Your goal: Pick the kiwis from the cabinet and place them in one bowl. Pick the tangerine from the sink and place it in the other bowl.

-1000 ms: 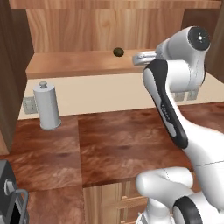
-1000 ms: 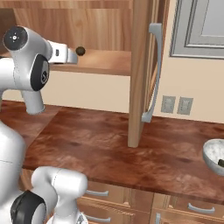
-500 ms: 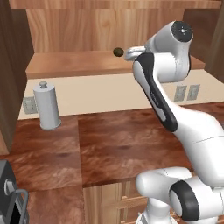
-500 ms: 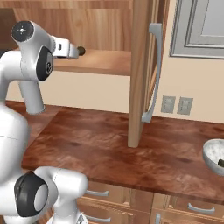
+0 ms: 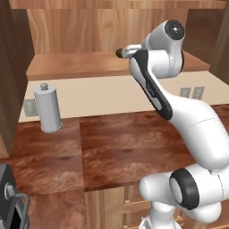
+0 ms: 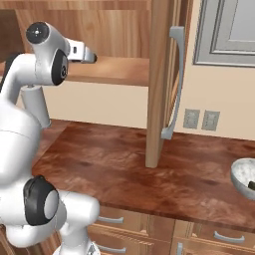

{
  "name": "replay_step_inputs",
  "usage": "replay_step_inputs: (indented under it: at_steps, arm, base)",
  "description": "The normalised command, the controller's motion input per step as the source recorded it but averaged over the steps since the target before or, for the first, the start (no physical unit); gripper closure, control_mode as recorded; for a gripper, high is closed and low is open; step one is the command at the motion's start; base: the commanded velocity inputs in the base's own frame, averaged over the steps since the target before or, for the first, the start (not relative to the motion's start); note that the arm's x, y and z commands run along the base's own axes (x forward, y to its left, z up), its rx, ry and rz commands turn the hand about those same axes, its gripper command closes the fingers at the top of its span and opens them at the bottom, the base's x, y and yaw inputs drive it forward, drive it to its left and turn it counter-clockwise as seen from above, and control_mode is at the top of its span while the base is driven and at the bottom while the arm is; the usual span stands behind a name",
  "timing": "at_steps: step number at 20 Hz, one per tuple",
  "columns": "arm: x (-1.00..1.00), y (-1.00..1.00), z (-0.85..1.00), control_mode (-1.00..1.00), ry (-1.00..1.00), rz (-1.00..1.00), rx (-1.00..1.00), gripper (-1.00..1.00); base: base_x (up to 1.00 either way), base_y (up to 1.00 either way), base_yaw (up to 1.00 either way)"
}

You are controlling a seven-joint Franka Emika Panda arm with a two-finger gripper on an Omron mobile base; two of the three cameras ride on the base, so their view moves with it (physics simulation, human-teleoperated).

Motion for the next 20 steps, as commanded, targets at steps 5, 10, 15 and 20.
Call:
replay_step_inputs:
  at_steps: [5, 10, 15, 20]
  arm:
    - [0.47, 0.00, -0.03, -1.00, 0.00, 0.02, 0.00, -1.00]
    - [0.51, 0.00, -0.09, -1.00, 0.00, 0.02, 0.00, -1.00]
    - [0.47, 0.01, -0.08, -1.00, 0.00, 0.02, 0.00, -1.00]
    - [0.40, 0.03, -0.08, -1.00, 0.00, 0.01, 0.00, -1.00]
  base:
    - [0.00, 0.00, 0.00]
    - [0.00, 0.00, 0.00]
    - [0.00, 0.00, 0.00]
    - [0.00, 0.00, 0.00]
